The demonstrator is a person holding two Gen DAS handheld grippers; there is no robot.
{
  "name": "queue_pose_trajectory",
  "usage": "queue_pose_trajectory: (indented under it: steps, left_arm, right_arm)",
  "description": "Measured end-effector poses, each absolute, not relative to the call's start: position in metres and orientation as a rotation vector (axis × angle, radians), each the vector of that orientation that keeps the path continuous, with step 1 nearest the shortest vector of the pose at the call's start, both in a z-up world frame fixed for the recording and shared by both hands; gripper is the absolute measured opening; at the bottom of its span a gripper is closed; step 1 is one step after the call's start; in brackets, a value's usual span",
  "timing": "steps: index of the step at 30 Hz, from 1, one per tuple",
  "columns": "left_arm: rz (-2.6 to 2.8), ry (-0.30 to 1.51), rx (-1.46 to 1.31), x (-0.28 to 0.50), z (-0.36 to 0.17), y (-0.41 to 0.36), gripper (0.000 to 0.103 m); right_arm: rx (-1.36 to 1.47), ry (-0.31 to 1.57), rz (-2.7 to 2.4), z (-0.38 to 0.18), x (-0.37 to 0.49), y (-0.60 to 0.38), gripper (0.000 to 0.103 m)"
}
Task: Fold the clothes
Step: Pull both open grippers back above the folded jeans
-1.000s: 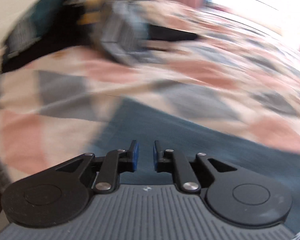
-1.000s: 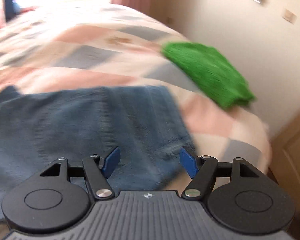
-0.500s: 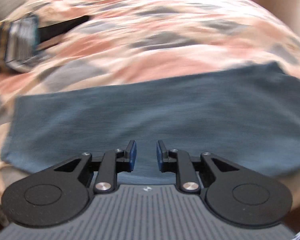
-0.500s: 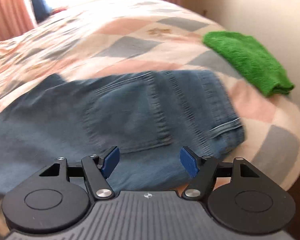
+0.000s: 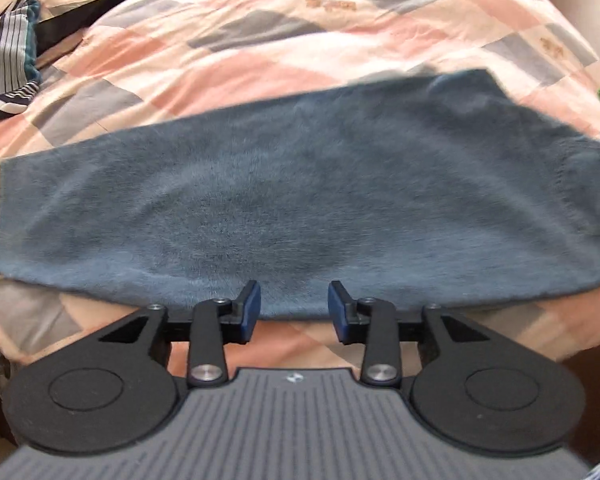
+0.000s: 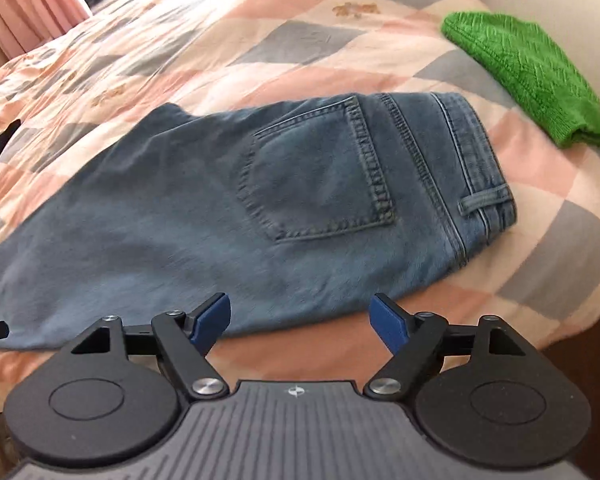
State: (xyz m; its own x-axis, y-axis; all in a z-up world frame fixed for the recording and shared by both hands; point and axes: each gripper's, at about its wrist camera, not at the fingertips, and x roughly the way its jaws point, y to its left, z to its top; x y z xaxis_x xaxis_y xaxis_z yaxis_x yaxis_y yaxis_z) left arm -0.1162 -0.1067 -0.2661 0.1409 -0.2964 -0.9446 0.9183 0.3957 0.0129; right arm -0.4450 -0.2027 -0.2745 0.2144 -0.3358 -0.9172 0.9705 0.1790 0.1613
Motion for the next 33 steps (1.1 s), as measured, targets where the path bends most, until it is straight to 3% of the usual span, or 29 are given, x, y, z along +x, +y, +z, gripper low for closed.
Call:
queue_pose_trajectory:
  steps: [3,14,33]
  left_arm:
    - [-1.009,1.087,0.704,-0.125,-0.236,-0.100,0.048]
    - [-1.006,1.017,0.676,-0.145,-0.172,-0.067,0.061]
    - [-0.975,0.969,0.663,-0.157,-0.145,-0.041,0.066]
  right_arm:
    - [0.932,0.894,-1.115,-0.248,-0.435,-0.198,0.089]
    - [0.819,0.862,-1.084,-0.176,-0.410,-0.170,0.097]
    - [0.854,0.889,-1.054,-0.162,-0.407,-0.135,0.101]
